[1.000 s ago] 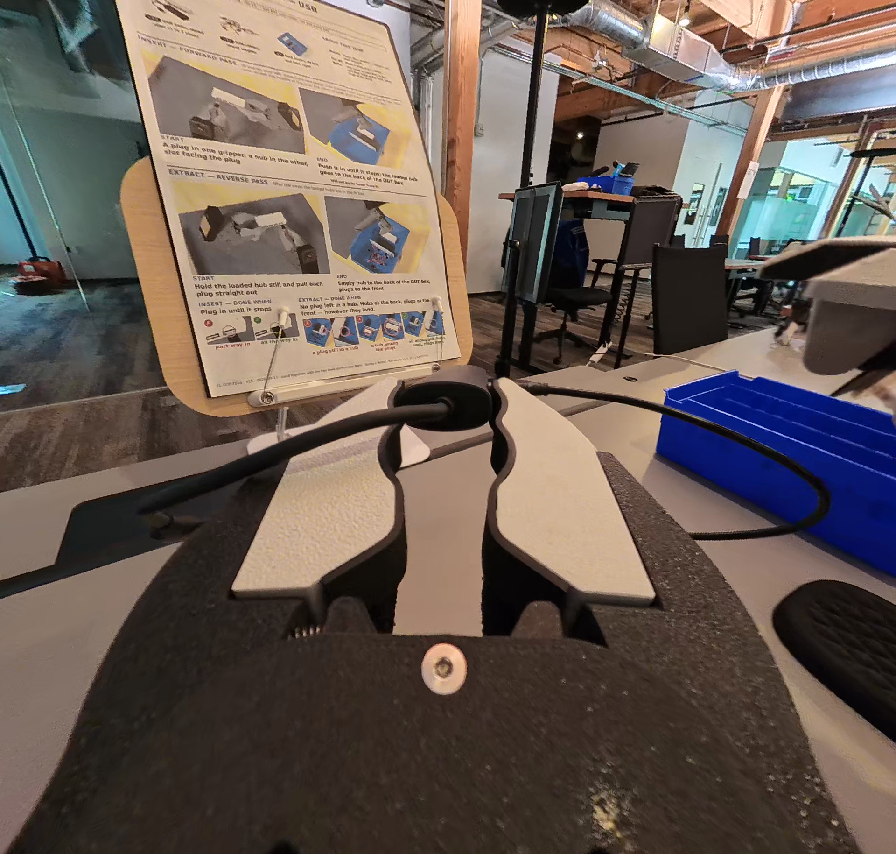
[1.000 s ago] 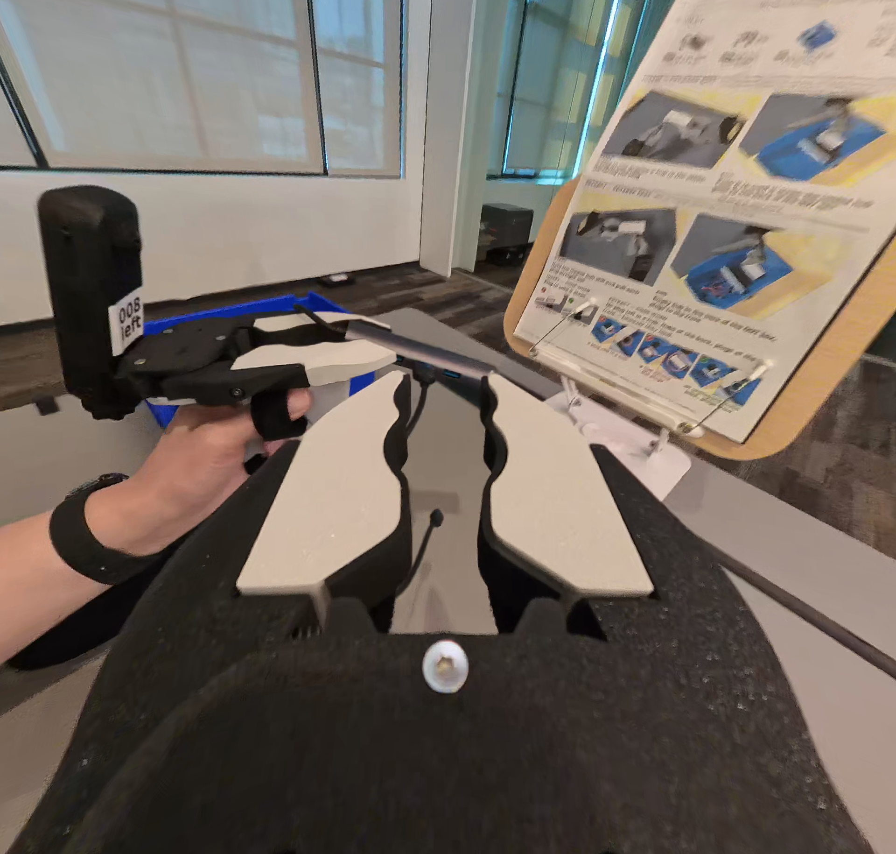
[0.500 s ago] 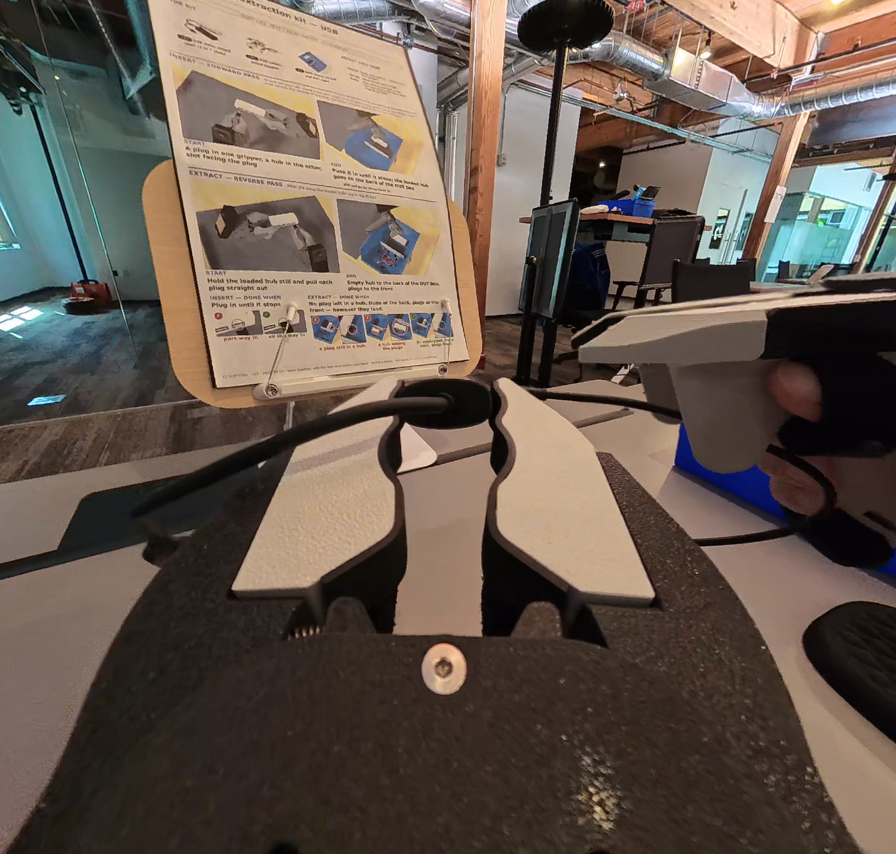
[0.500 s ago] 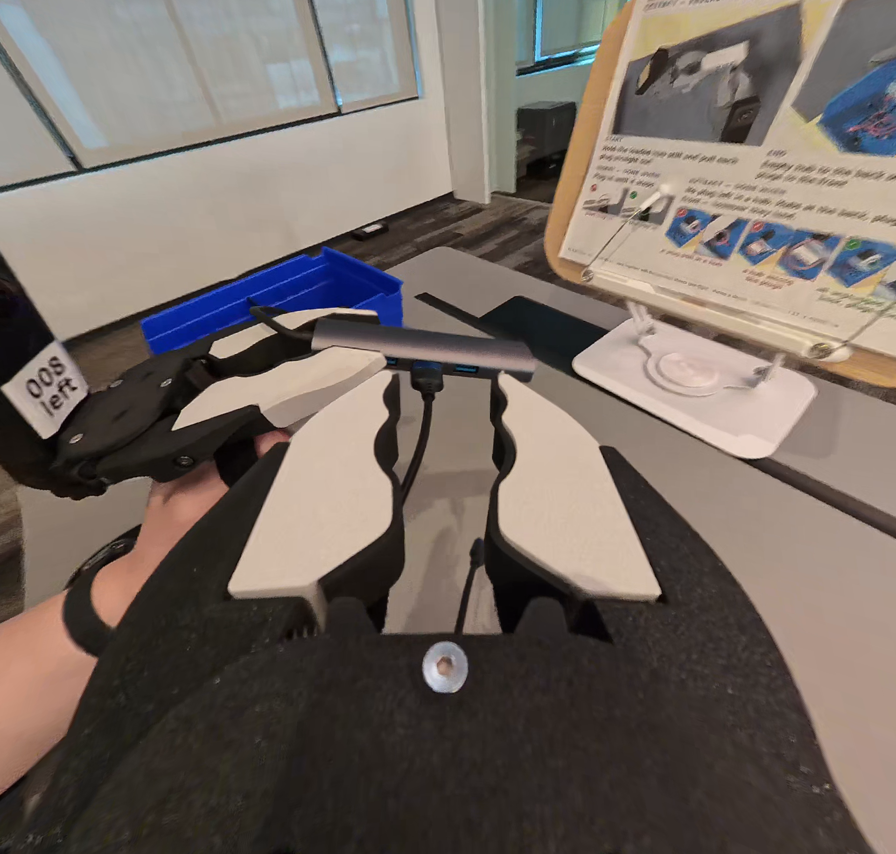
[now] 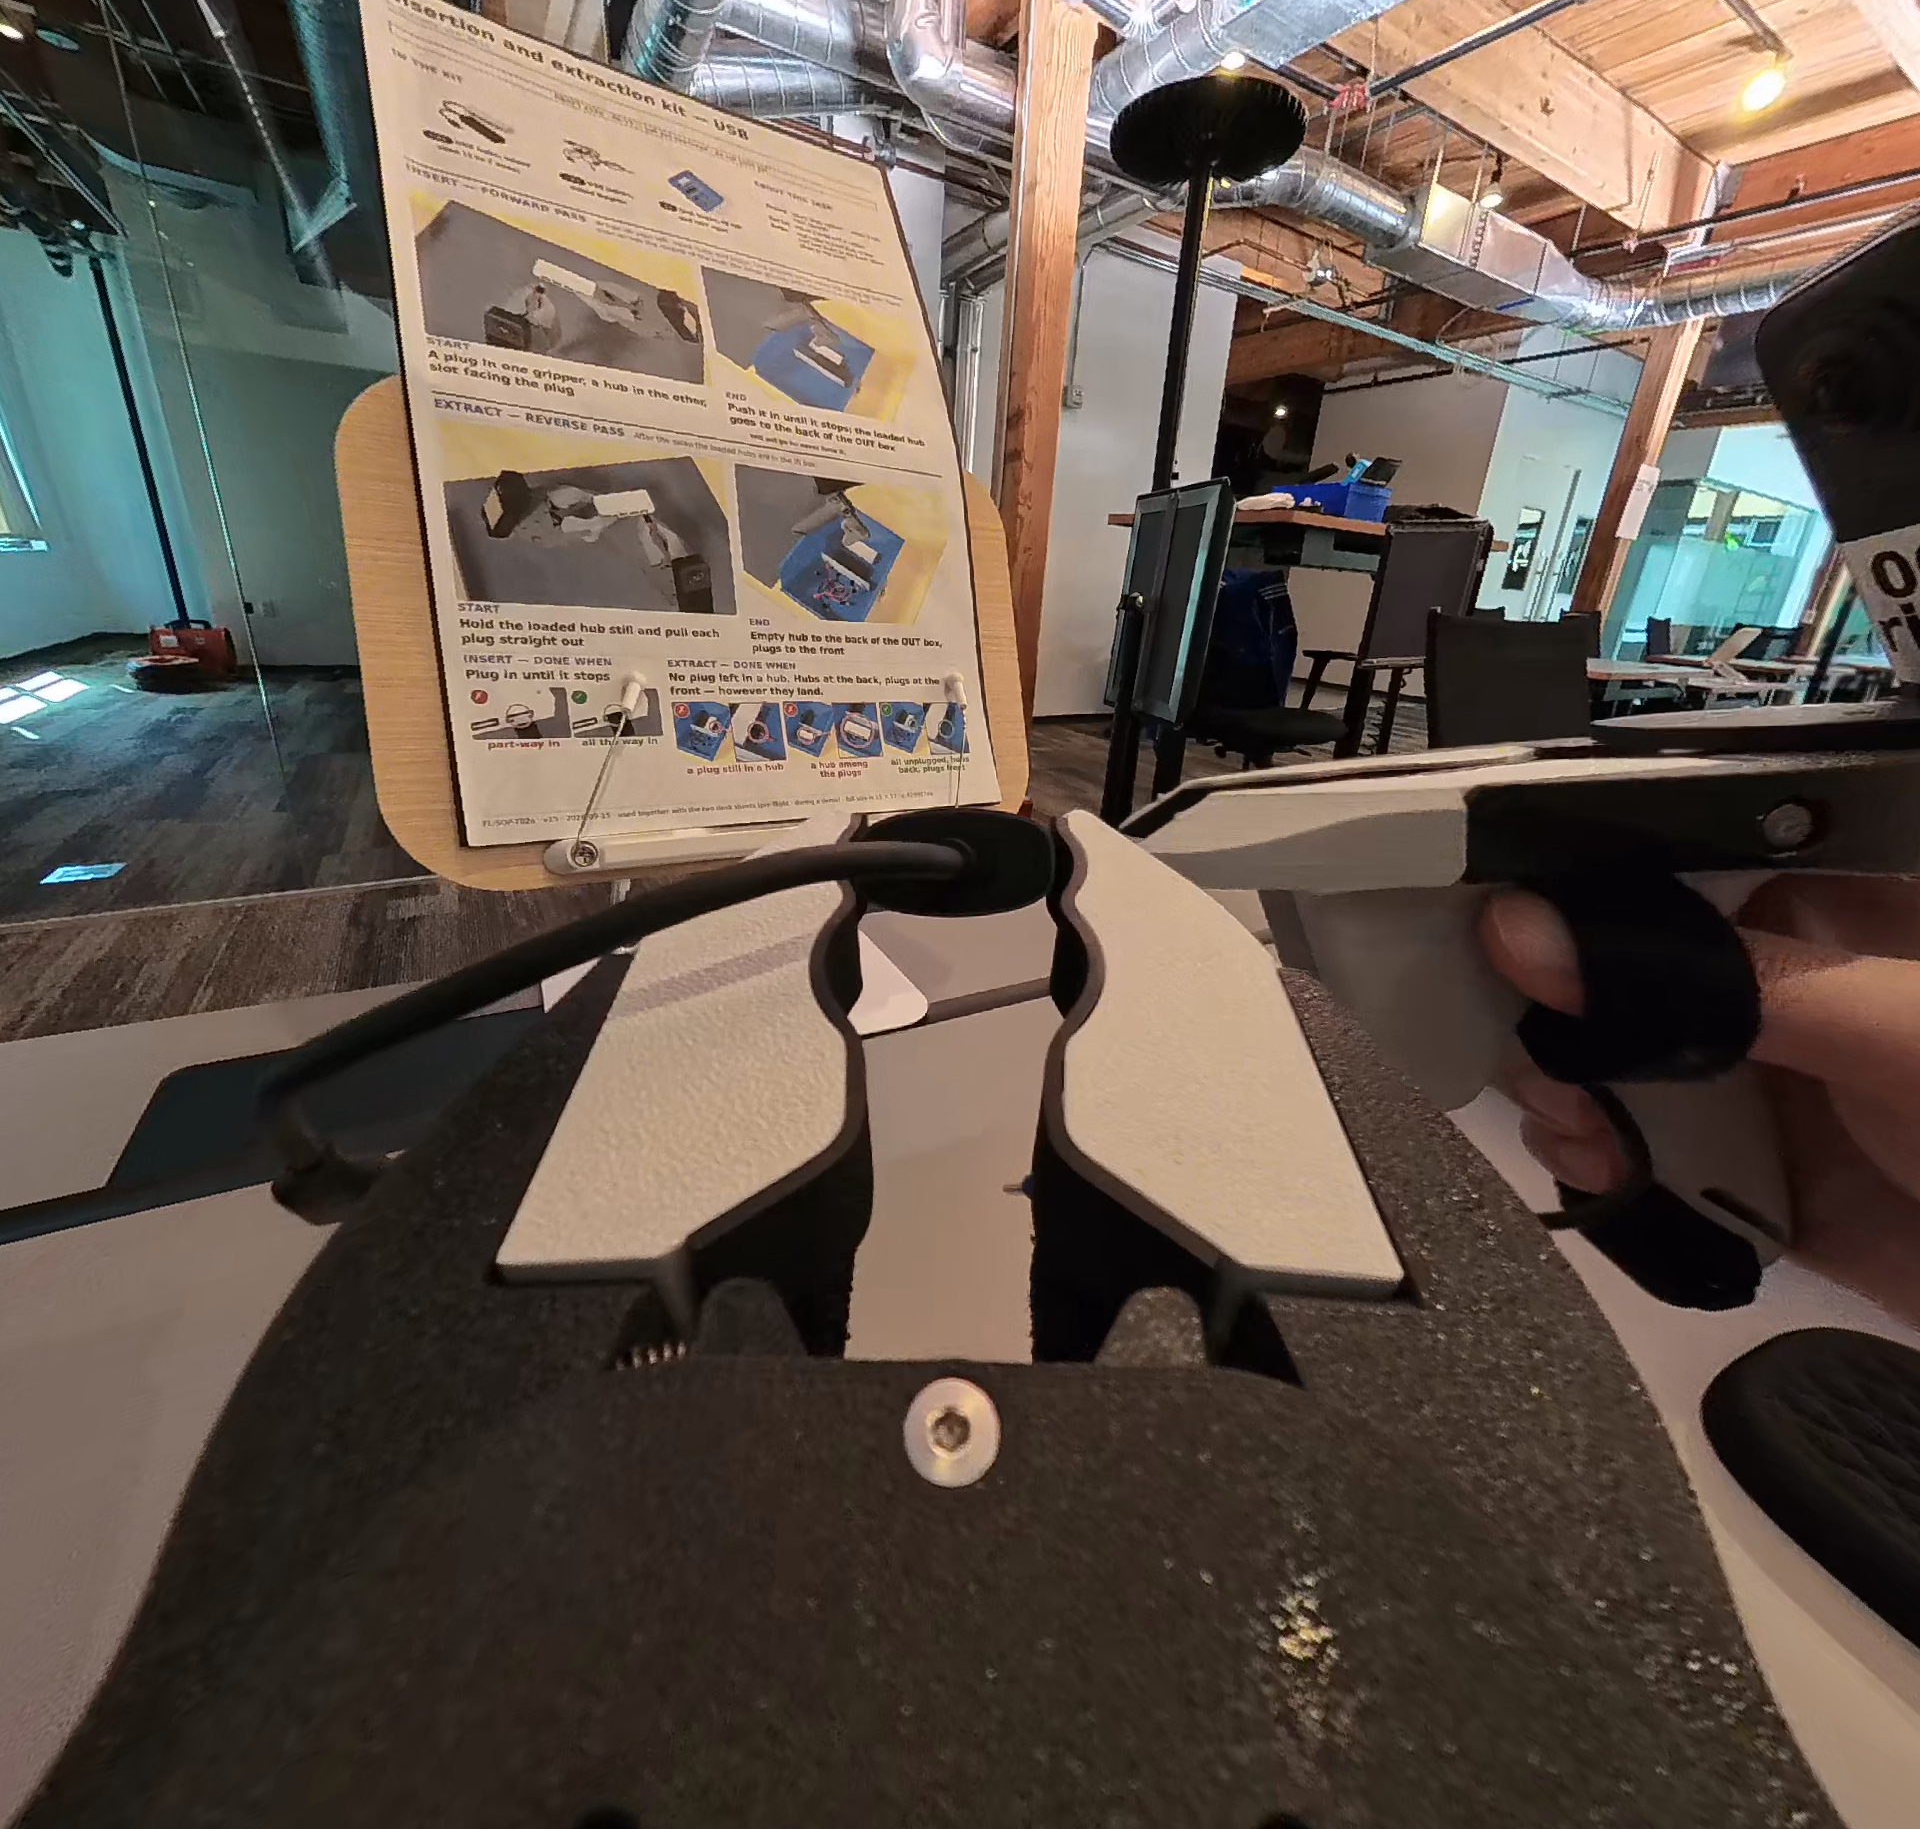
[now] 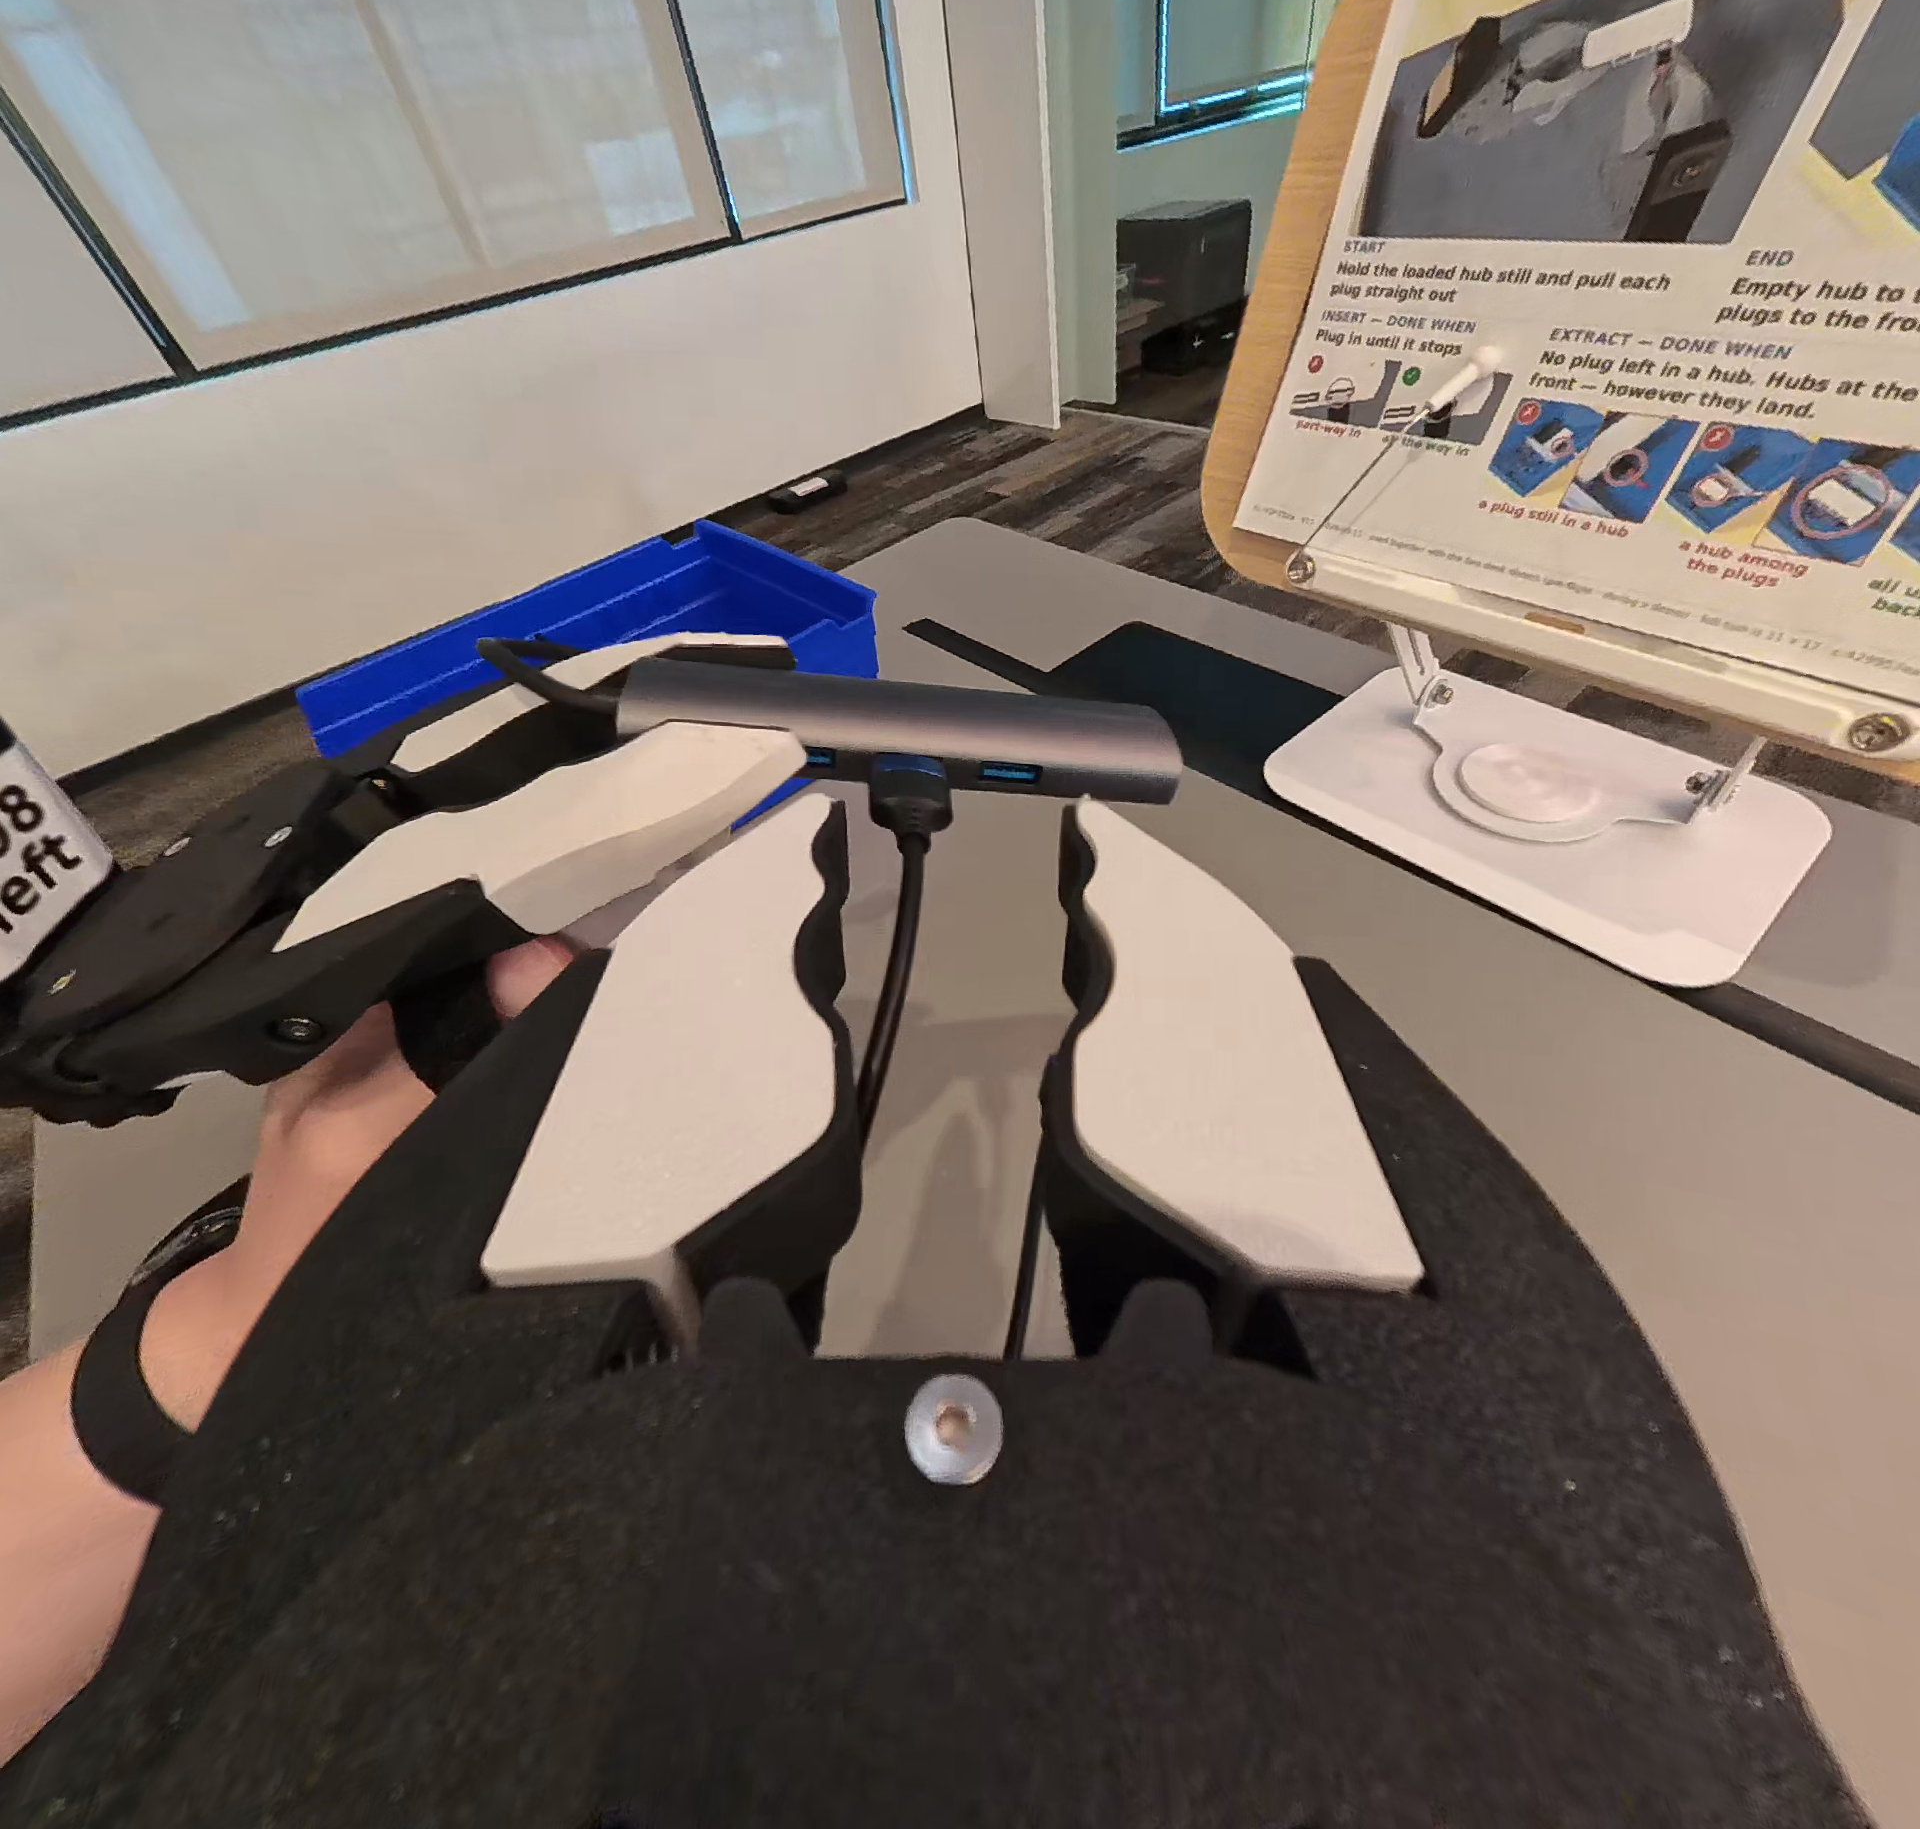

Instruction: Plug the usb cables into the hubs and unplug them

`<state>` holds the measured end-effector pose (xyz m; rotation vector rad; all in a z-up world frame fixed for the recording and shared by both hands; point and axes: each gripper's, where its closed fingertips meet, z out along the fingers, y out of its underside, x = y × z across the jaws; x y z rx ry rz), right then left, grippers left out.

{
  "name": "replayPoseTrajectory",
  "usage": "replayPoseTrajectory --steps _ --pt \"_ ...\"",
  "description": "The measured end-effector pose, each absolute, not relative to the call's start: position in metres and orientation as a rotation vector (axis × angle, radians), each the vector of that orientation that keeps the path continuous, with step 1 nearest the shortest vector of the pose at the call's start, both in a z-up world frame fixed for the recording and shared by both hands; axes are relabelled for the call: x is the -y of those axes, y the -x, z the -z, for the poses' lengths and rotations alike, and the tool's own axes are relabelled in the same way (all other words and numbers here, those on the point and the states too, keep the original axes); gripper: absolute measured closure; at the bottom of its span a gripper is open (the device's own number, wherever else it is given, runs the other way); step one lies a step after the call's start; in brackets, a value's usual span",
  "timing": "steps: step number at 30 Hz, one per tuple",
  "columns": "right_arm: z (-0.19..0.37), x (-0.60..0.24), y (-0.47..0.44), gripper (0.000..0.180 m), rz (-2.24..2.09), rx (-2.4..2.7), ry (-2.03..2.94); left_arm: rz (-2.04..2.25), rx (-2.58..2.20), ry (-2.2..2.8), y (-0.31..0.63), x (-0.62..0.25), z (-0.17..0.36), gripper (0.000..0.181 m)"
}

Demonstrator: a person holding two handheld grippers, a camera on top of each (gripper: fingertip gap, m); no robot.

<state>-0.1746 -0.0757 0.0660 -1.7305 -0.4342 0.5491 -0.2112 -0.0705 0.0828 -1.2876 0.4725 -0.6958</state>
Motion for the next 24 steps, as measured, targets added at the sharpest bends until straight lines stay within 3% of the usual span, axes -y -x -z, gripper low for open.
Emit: replayPoseTrajectory --steps 24 --pt "-0.069 0.076 0.188 0.164 -0.640 0.406 1.670 0.742 -0.448 1.268 0.209 0.077 -0.087 0.148"
